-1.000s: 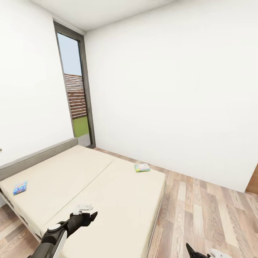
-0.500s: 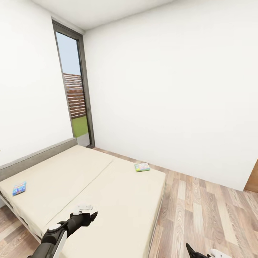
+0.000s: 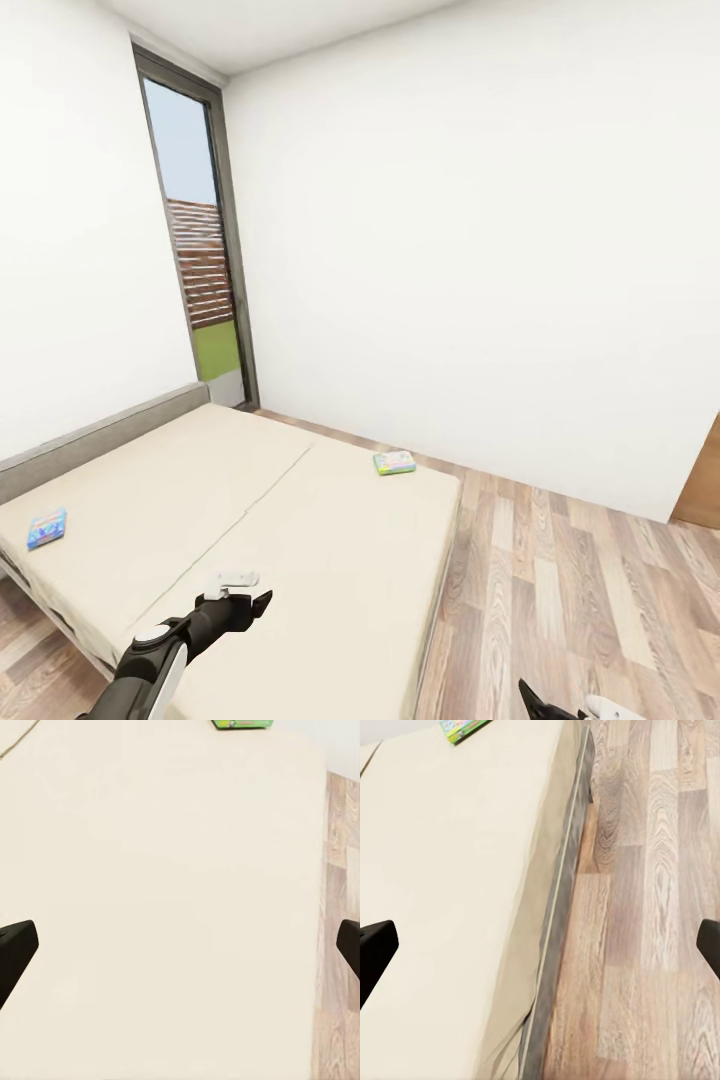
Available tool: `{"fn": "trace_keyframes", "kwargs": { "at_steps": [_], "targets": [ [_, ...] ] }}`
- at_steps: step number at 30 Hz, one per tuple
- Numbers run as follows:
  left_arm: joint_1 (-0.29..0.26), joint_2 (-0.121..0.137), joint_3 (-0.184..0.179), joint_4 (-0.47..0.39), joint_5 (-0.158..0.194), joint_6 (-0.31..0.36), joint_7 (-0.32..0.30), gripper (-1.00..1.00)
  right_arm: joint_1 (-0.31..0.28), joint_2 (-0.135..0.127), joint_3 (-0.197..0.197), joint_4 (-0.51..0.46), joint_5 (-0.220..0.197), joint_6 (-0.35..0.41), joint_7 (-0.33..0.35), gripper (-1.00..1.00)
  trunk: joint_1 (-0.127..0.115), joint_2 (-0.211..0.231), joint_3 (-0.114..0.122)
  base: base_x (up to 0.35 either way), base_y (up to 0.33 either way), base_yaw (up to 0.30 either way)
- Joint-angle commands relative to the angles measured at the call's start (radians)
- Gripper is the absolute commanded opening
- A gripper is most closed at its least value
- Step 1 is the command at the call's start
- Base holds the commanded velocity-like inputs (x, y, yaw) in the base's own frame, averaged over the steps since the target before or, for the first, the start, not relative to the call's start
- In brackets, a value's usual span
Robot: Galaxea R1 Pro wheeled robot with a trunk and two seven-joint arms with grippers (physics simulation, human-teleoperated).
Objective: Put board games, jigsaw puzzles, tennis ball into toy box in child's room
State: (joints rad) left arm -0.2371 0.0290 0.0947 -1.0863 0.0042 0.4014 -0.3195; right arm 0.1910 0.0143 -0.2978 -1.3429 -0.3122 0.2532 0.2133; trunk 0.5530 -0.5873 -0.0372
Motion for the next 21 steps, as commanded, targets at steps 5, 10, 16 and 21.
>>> {"fn": "trace_keyframes", "kwargs": {
  "at_steps": [5,10,16,21],
  "targets": [
    [-0.001,0.0,0.002,-0.001,0.0,0.006,-0.005,1.0,-0.001,0.001,-0.003,0.0,-0.008,0.008,0.004,1.0,0.0,-0.002,-0.002,0.0,0.026,-0.008],
    [-0.001,0.0,0.002,-0.001,0.0,0.006,-0.004,1.0,-0.001,0.001,-0.003,0.0,-0.009,0.008,0.004,1.0,0.0,-0.002,-0.003,0.0,0.029,-0.023],
    [-0.001,0.0,0.002,-0.001,0.0,0.007,-0.005,1.0,-0.002,0.001,-0.003,0.001,-0.01,0.008,0.004,1.0,0.0,-0.002,-0.005,0.0,0.173,-0.139],
    [-0.001,0.0,0.002,-0.001,0.0,0.006,-0.005,1.0,-0.002,0.001,-0.003,0.004,-0.01,0.008,0.004,1.0,0.0,-0.002,-0.006,0.0,0.09,-0.244]
  ]
}}
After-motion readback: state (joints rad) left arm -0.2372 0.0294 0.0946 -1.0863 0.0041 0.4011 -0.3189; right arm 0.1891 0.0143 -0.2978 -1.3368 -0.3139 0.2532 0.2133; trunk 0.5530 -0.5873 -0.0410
